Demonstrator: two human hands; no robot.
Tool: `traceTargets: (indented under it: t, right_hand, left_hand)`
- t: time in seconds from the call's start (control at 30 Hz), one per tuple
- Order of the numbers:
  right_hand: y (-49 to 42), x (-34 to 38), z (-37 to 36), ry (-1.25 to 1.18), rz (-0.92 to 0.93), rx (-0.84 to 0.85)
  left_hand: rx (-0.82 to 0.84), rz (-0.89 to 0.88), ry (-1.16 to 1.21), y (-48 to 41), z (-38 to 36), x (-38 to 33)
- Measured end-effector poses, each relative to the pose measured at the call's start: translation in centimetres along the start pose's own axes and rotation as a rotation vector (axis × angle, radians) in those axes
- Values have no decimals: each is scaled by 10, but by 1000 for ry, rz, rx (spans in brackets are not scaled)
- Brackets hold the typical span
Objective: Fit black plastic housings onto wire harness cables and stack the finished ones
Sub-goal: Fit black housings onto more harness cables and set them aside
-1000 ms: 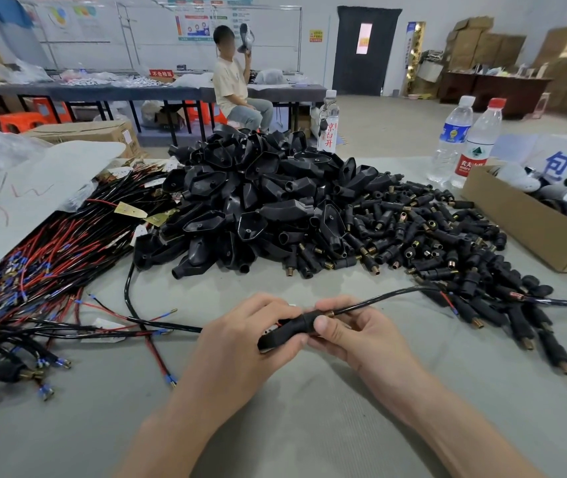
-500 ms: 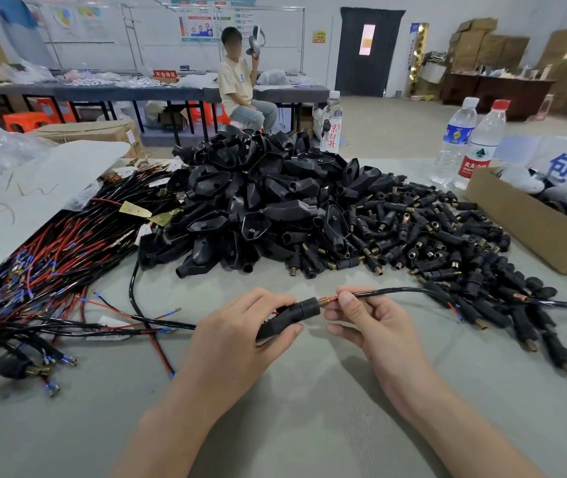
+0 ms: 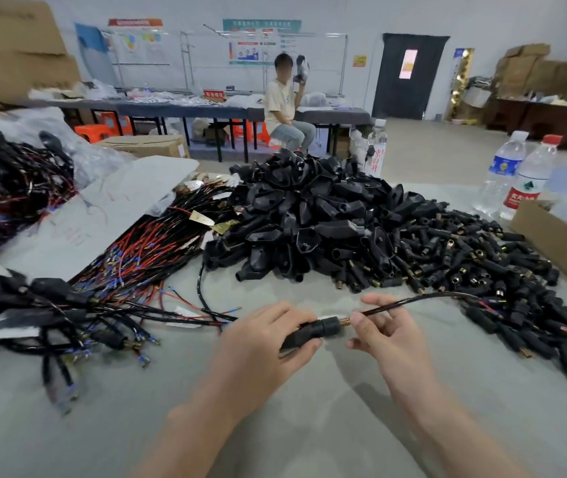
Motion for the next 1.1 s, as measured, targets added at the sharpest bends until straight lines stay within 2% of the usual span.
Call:
traceTargets:
  t: [0.33,0.53,0.73,1.1]
  right_hand:
    - [34,-15,-170,-138,-143,174]
    - [45,-14,-242,-246,-248,292]
    - [49,-9,-276,-298,-387,330]
    - [58,-14,-277,-274,-456,348]
  left_hand:
    - [48,144,-222,69,135,79]
    - [110,222,-336,87,187,127]
    - [179,188,-461,76,218,153]
    - [175,169,-391,84,207,155]
Point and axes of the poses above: each hand's wrist, its own y-axis away from the middle knuckle, its own z-axis out of the back of the hand, x = y × z, the point moved 7 cm from there along -y, towards the middle knuckle, and after that the axes turned 1 degree about -y, right-handed, at the moved point
